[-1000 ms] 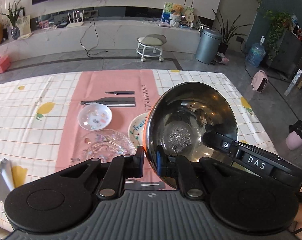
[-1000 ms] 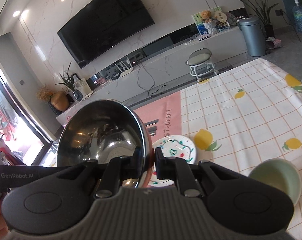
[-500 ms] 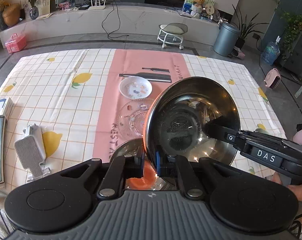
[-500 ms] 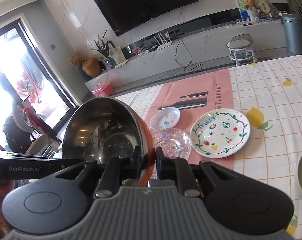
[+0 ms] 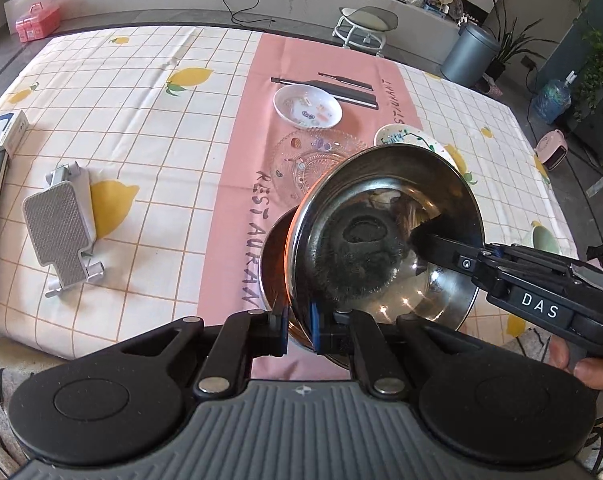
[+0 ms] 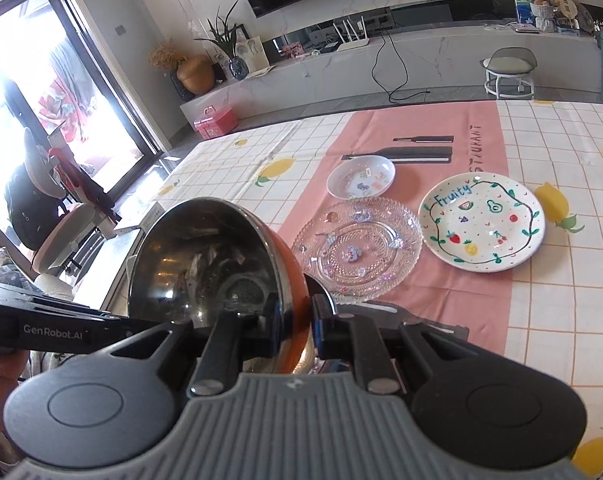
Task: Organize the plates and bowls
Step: 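Carry the bowl stack beside the glass plate and open both grippers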
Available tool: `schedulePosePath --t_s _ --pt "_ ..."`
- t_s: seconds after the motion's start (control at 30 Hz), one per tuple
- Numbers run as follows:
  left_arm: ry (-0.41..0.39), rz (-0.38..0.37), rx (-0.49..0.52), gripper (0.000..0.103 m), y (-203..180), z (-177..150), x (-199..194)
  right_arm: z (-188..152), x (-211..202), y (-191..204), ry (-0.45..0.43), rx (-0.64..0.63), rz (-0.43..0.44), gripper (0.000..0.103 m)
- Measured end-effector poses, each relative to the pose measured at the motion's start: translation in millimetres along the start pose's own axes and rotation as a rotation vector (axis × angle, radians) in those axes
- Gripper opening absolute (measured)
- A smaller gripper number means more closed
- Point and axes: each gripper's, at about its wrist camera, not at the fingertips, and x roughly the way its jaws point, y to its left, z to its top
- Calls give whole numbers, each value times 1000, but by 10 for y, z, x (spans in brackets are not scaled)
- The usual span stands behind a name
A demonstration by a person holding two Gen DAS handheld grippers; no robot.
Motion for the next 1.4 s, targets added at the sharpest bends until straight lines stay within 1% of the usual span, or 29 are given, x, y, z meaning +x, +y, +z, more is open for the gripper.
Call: schedulePosePath --t_s 0.3,0.37,0.47,0.53,0.63,0.67,0.77,0.87,0.93,1.0,1.1,1.13,1.17,1.33,1.4 --pt "21 14 19 11 23 -7 108 -25 75 -19 31 5 -9 15" --pt "28 14 9 12 41 -8 144 -36 113 -34 40 12 -11 15" --pt "23 23 10 12 41 -13 170 -56 153 -37 50 13 -21 16" --pt "11 41 30 12 22 -14 168 -61 177 -28 54 6 -27 18" --pt "-32 79 58 13 -7 -21 137 -62 187 -7 47 -4 -38 29" --pt "-52 89 67 13 -12 -19 122 -59 181 2 39 -9 -35 30" --pt "-90 120 83 19 -31 -32 111 -56 166 23 25 -25 -32 31" --pt "-105 101 70 23 -3 -40 139 -56 134 34 0 -37 -36 31" --pt "-119 75 57 25 29 -56 165 -46 104 35 -18 -44 -48 31" --pt "-136 48 44 26 70 -80 187 -42 88 20 -31 -52 -63 31" --pt "-149 -18 7 27 151 -115 222 -43 116 -49 -23 -41 -77 31" --pt "-150 -41 -8 31 178 -127 237 -43 134 -78 -18 -34 -81 31" --pt "-161 -53 -14 32 199 -138 238 -45 146 -97 -15 -30 -84 31" --pt "-179 -87 -32 32 264 -173 245 -60 190 -143 0 -23 -84 30" --pt "-184 -88 -39 32 281 -194 264 -69 211 -148 8 -21 -81 30"
